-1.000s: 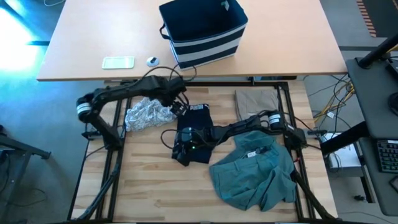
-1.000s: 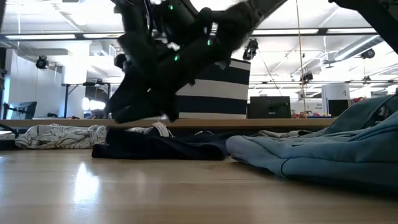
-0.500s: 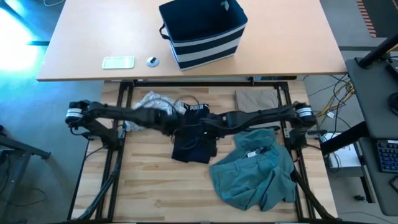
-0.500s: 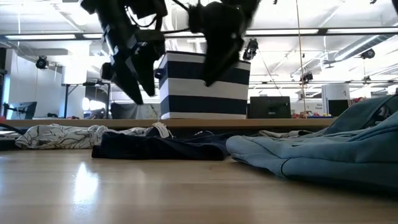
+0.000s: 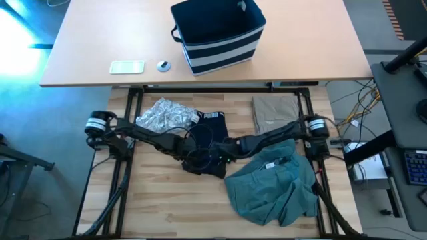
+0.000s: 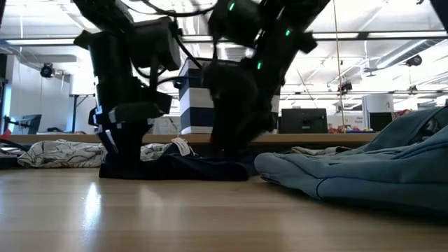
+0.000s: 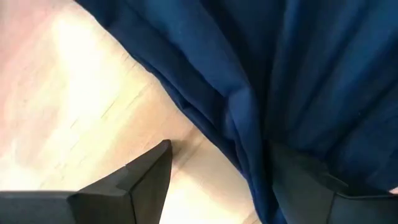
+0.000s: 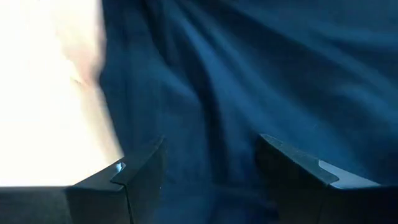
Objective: Fold Laundry from Bin
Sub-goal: Fold the blue boxer
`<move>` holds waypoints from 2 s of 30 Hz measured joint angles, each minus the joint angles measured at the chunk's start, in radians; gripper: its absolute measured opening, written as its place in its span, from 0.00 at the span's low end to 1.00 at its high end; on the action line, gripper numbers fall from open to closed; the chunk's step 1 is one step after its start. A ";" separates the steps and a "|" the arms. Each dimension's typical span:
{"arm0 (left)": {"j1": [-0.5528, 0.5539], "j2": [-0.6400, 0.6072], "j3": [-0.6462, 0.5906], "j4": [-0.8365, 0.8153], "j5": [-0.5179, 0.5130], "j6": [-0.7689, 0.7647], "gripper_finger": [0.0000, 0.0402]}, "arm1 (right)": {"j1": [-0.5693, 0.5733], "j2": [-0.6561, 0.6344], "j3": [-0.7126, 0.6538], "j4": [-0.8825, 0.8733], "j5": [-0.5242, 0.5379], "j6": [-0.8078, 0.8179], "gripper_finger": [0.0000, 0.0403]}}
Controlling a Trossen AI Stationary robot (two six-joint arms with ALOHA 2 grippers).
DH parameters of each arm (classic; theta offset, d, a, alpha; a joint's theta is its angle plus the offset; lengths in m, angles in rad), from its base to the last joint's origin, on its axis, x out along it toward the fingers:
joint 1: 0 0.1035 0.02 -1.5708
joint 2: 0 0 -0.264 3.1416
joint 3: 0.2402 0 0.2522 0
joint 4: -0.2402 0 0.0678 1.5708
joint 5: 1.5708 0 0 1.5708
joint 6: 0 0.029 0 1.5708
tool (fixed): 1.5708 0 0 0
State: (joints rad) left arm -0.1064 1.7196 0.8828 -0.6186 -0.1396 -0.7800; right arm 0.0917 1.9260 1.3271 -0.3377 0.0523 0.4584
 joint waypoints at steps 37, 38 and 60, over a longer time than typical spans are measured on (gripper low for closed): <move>-0.044 -0.018 0.035 -0.053 -0.002 0.090 0.59 | 0.056 -0.015 -0.019 0.090 -0.225 0.167 0.55; -0.044 -0.018 0.035 -0.053 -0.003 0.091 0.59 | 0.049 0.003 0.001 0.090 -0.218 0.171 0.54; -0.037 -0.033 0.012 -0.050 -0.009 0.096 0.59 | 0.056 0.025 0.126 -0.127 -0.130 -0.005 0.54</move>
State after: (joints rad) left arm -0.1436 1.6871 0.8944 -0.6685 -0.1490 -0.6845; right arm 0.1480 1.9507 1.4534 -0.4644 -0.0778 0.4530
